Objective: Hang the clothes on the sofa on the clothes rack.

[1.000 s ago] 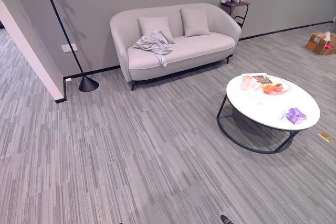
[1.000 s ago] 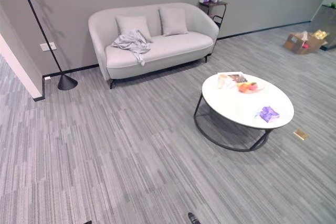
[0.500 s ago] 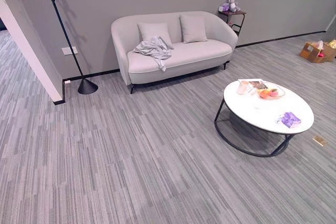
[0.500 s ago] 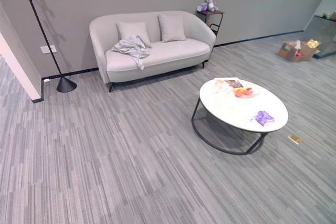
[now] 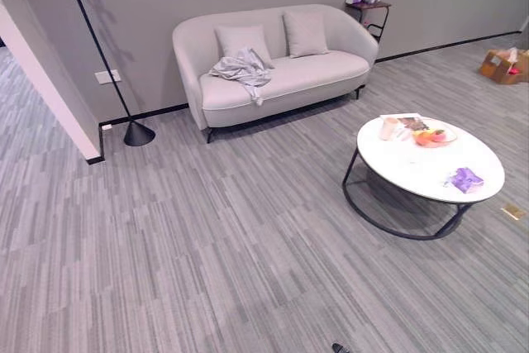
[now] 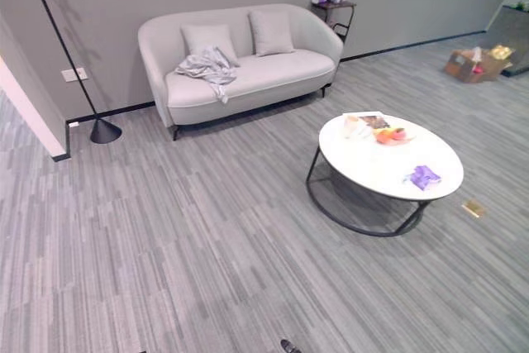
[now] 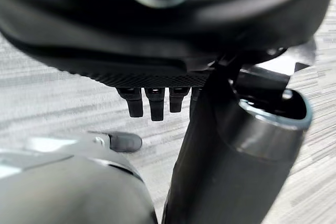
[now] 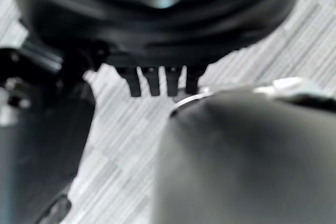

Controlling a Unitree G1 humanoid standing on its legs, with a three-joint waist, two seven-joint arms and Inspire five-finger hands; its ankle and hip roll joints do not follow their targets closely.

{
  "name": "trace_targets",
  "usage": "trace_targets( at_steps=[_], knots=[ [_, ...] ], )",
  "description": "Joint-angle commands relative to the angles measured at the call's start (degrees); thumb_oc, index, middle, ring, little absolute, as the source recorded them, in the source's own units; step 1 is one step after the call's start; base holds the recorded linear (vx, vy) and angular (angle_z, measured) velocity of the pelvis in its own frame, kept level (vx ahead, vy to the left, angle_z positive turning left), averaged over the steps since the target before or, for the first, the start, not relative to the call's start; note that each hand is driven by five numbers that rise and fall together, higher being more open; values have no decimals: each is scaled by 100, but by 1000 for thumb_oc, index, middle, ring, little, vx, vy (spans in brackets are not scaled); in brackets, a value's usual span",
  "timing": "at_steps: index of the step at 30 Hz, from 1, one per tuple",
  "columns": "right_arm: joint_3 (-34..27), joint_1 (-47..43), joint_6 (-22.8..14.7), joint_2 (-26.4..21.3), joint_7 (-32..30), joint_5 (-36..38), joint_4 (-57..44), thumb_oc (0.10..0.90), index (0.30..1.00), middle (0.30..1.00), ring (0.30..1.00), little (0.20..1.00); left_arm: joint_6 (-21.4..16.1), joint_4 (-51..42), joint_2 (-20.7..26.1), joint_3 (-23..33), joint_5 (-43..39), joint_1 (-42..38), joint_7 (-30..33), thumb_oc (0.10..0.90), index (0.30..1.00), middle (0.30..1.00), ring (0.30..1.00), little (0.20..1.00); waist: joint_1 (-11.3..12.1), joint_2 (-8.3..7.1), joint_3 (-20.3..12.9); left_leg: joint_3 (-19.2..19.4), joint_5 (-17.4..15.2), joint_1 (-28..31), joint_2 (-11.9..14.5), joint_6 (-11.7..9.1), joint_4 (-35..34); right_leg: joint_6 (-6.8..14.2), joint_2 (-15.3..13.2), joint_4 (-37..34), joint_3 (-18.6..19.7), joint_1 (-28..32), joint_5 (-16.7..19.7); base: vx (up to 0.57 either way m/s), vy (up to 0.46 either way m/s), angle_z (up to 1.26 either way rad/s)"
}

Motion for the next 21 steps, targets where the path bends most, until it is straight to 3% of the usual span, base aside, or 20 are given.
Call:
trace_targets(
  at_steps=[1, 4, 5, 6, 7, 8, 9, 11, 12, 14, 15, 16, 17, 18, 19, 21],
  knots=[
    [-201, -183, 138, 150, 322, 406, 224, 800, 900, 900, 900, 900, -8, 217, -43, -107, 265, -168, -101, 800, 900, 900, 900, 900, -57, -15, 214, -472, -313, 81, -353, 457, 154, 51, -290, 1904, 480, -541, 1313, 74, 139, 96],
    [-319, -174, 148, 140, 349, 708, 252, 800, 900, 900, 900, 900, 43, 310, -5, -49, 274, -171, -149, 800, 900, 900, 900, 900, -103, 120, 281, -499, -373, 234, -227, 457, 120, -31, -257, 2522, 532, -1010, 983, 128, 47, 65],
    [-383, -153, 126, 132, 375, 923, 200, 800, 900, 900, 900, 900, 42, 370, 38, 24, 257, -167, -150, 800, 900, 900, 900, 900, -149, 137, 277, -505, -459, 399, -148, 364, 60, -141, -54, 2275, 511, -1286, 549, 421, -173, 34],
    [-427, -169, 120, 119, 340, 1075, 219, 800, 900, 900, 900, 900, 5, 398, 47, 0, 317, -181, -156, 800, 900, 900, 900, 900, -277, 88, 329, -558, -635, 591, -105, 239, 39, -159, 287, 1177, 561, -1437, 309, 359, -194, -17],
    [-427, -171, 120, 119, 340, 1075, 219, 800, 900, 900, 900, 900, 5, 399, 47, 0, 317, -183, -157, 800, 900, 900, 900, 900, -281, 108, 324, -561, -626, 582, -81, 234, 36, -166, 311, 1110, 542, -1412, 352, 412, -281, -39],
    [-490, -176, 176, 91, 344, 1153, 313, 800, 900, 900, 900, 900, -25, 391, 21, -56, 387, -191, -149, 800, 900, 900, 900, 900, -382, 25, 330, -580, -812, 726, -61, 114, 21, -41, 455, -377, 602, -1447, 568, 364, -212, -14],
    [-524, -182, 196, 84, 347, 1171, 389, 800, 900, 900, 900, 900, -46, 413, 11, -77, 425, -214, -129, 800, 900, 900, 900, 900, -458, 2, 342, -584, -909, 843, -15, 57, 15, 48, 520, -1039, 662, -1565, 862, 509, -275, 13],
    [-688, -104, 286, 65, 410, 1171, 522, 800, 900, 900, 900, 900, -84, 434, -22, -72, 508, -240, -146, 800, 900, 900, 900, 900, -631, -10, 230, -649, -1233, 1255, 207, -105, 11, 205, 648, -1779, 957, -1824, 1198, 629, -290, 21],
    [-687, -103, 285, 64, 412, 1171, 523, 800, 900, 900, 900, 900, -85, 434, -22, -73, 508, -238, -146, 800, 900, 900, 900, 900, -631, -4, 234, -647, -1238, 1263, 215, -107, 11, 204, 654, -1779, 953, -1815, 1194, 701, -378, 22],
    [-661, 31, 262, -25, 385, 985, 614, 800, 900, 900, 900, 900, -105, 427, -53, -65, 478, -195, -91, 800, 900, 900, 900, 900, -676, 15, 71, -706, -970, 1383, 568, -235, 150, 59, 817, -1415, 988, -1795, 1350, 426, -300, 44],
    [-660, 31, 261, -28, 386, 984, 616, 800, 900, 900, 900, 900, -104, 426, -56, -66, 478, -192, -90, 800, 900, 900, 900, 900, -682, 27, 58, -710, -968, 1376, 582, -241, 141, 54, 825, -1396, 978, -1812, 1336, 337, -312, 40],
    [-615, 40, 236, -72, 335, 960, 645, 800, 900, 900, 900, 900, -117, 412, -48, -53, 434, -201, -54, 800, 900, 900, 900, 900, -670, 86, 4, -809, -552, 1297, 856, -370, 341, -63, 992, -1165, 990, -1812, 1219, 211, -203, 26],
    [-614, 41, 236, -74, 336, 960, 646, 800, 900, 900, 900, 900, -117, 412, -50, -53, 434, -199, -53, 800, 900, 900, 900, 900, -680, 96, -5, -817, -548, 1292, 870, -377, 331, -68, 998, -1154, 976, -1821, 1209, 473, -445, 25],
    [-552, 8, 183, -84, 324, 1000, 599, 800, 900, 900, 900, 900, -115, 424, -46, -43, 375, -216, -39, 800, 900, 900, 900, 900, -650, 116, -98, -884, 178, 1162, 1116, -519, 755, -220, 1192, -1045, 910, -1655, 1031, 273, -252, 19],
    [-551, 7, 183, -84, 324, 1001, 599, 800, 900, 900, 900, 900, -114, 423, -46, -43, 374, -215, -39, 800, 900, 900, 900, 900, -662, 122, -100, -895, 179, 1159, 1126, -525, 752, -224, 1195, -1041, 896, -1654, 1024, 477, -455, 27],
    [-466, -98, 45, -102, 262, 1226, 436, 800, 900, 900, 900, 900, -79, 319, -26, -31, 251, -187, 25, 800, 900, 900, 900, 900, -531, -114, -123, -681, 1217, 539, 1470, -541, 2274, -610, 1360, -1214, 784, -905, 652, 535, -560, 20]
  ],
)
